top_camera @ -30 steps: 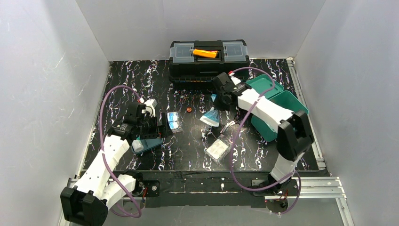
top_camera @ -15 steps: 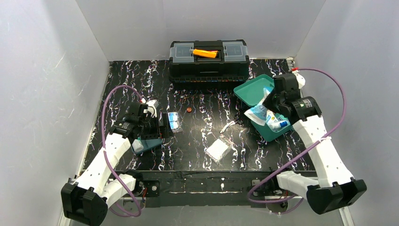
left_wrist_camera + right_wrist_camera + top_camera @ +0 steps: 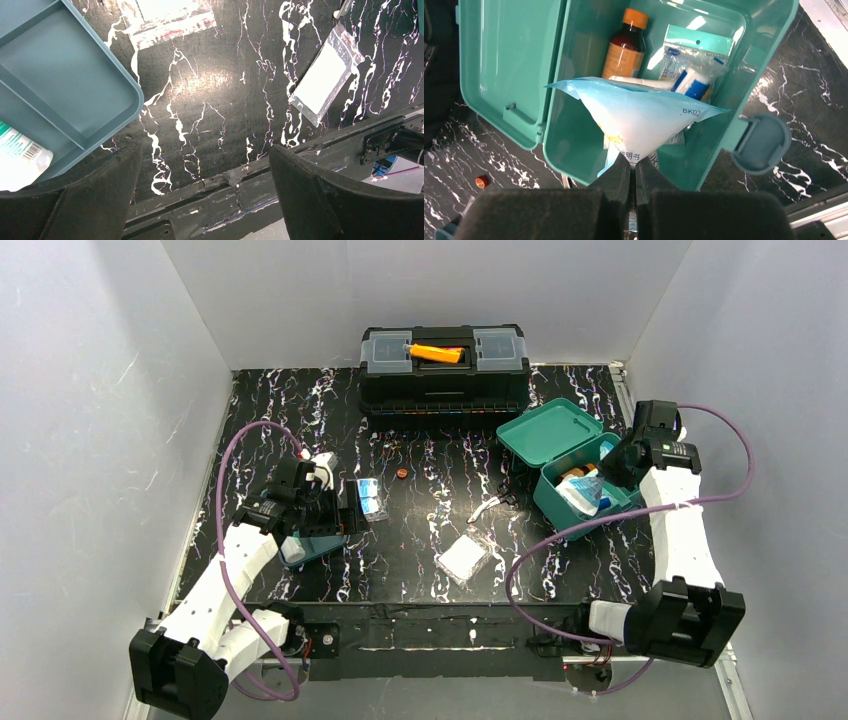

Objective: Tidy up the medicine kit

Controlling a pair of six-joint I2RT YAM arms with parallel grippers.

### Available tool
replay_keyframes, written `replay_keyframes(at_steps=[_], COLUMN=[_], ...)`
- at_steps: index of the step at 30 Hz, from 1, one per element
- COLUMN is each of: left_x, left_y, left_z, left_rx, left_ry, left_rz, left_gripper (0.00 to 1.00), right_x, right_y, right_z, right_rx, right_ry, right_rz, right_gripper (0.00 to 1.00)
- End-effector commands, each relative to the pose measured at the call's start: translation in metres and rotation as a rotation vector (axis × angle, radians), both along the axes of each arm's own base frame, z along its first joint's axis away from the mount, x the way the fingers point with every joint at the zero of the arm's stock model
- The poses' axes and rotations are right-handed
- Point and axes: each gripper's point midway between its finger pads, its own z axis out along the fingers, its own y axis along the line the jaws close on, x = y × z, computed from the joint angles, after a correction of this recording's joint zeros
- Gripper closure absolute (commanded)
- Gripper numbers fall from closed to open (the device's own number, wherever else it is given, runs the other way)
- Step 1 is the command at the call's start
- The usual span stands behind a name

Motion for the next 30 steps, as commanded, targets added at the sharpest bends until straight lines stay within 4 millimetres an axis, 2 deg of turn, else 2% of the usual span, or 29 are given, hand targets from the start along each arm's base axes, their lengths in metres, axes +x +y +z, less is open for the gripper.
replay_keyframes(at_steps=[1,13,19,22,25,30], left_x=[-0.004,-0.004,-0.004,-0.004,-0.005,-0.004], left_y=[0.001,0.002,0.003,0.002,0.002,0.002], left_z=[0.003,0.004,0.004,0.003,0.003,0.002], left_rx=[0.007,0.01,0.012,0.012,0.011,0.011], left_ry=[0.0,-0.004,-0.009,-0.004,0.0,0.006], left_rz=[-0.002,-0.001,0.0,-0.001,-0.004,-0.006], left_gripper=[0.02,0.02,0.02,0.02,0.02,0.02], right_x=[0.025,0.054,0.05,0.046,0.041,0.04], right_y=[-0.007,-0.016,-0.019,-0.021,-0.022,-0.022], right_z=[-0.006,-0.053,-0.089,-0.098,-0.101,-0.082], right_rx=[0.017,0.099,0.103,0.092,0.082,0.069], right_ry=[-0.027,0.07,0.14,0.158,0.176,0.143], right_rz=[0.043,0.003,-0.026,-0.035,-0.035,-0.029], right_gripper=[0.99,0.99,0.99,0.83,0.62,0.41])
